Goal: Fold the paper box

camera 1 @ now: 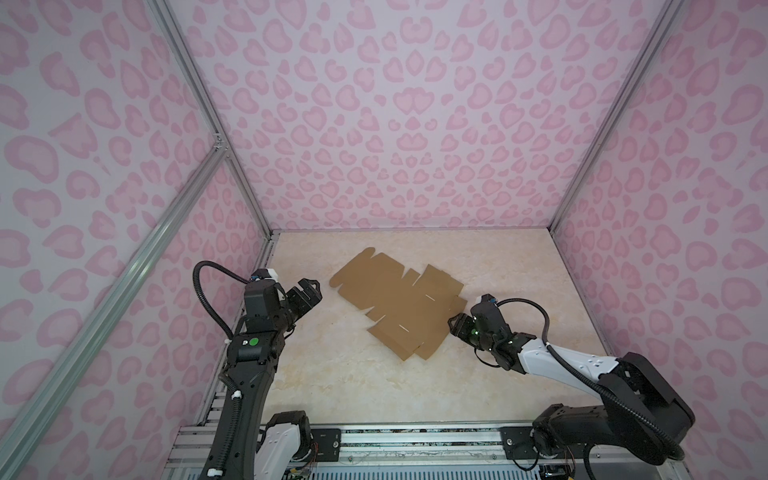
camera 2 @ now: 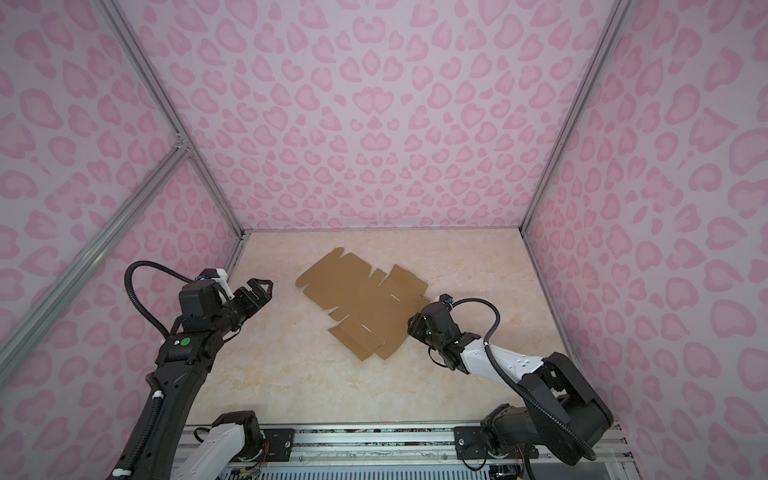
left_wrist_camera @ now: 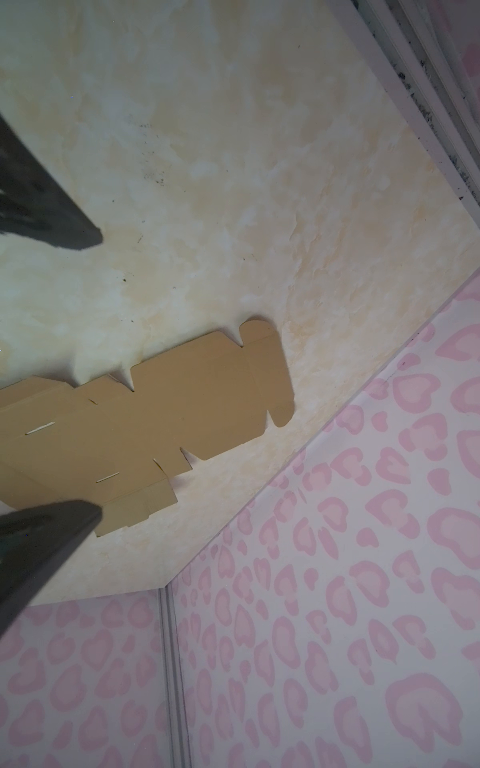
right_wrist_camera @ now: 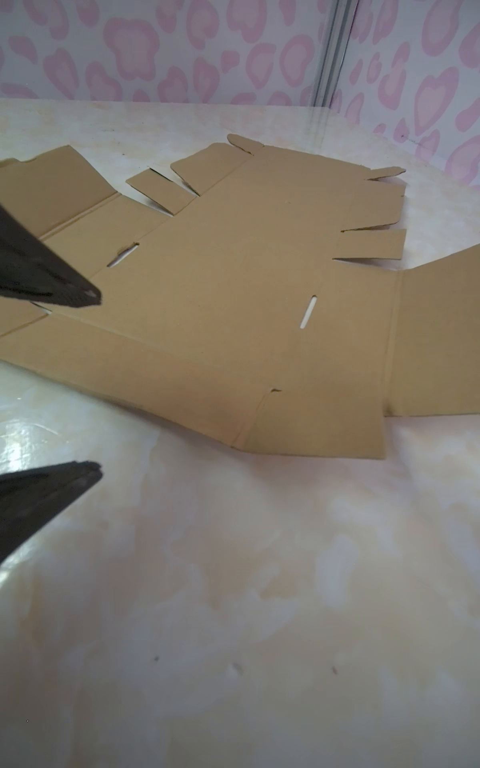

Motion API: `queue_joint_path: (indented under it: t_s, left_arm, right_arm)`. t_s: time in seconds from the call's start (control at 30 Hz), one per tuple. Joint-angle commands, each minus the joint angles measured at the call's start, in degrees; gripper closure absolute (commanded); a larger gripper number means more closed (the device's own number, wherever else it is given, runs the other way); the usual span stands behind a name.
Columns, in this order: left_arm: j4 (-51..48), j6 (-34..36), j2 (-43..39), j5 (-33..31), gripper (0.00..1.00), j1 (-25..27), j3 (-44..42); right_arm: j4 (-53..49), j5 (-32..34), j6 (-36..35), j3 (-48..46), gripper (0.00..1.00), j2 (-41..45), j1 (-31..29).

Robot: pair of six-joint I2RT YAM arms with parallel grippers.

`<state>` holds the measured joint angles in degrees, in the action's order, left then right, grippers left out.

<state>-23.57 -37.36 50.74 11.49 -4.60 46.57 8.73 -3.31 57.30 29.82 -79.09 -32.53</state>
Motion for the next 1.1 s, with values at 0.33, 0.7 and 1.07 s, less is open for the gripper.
queue_joint_path:
  t_s: [0.33, 0.7, 1.07]
  left_arm:
    - [-0.7, 1.6, -0.3, -0.6, 0.03, 0.2, 0.5]
    - [-0.7, 2.0, -0.2, -0.1, 0.03, 0.4, 0.7]
    - [-0.8, 2.4, -0.2, -0.1, 0.03, 0.4, 0.8]
  right_arm:
    - [10.9, -2.8, -0.8, -0.1, 0.55, -6.4, 3.2]
    - [15.0, -5.3, -0.7, 0.0, 0.66, -11.4, 5.7]
    - [19.3, -5.3, -2.5, -0.4, 0.68, -14.0, 6.8]
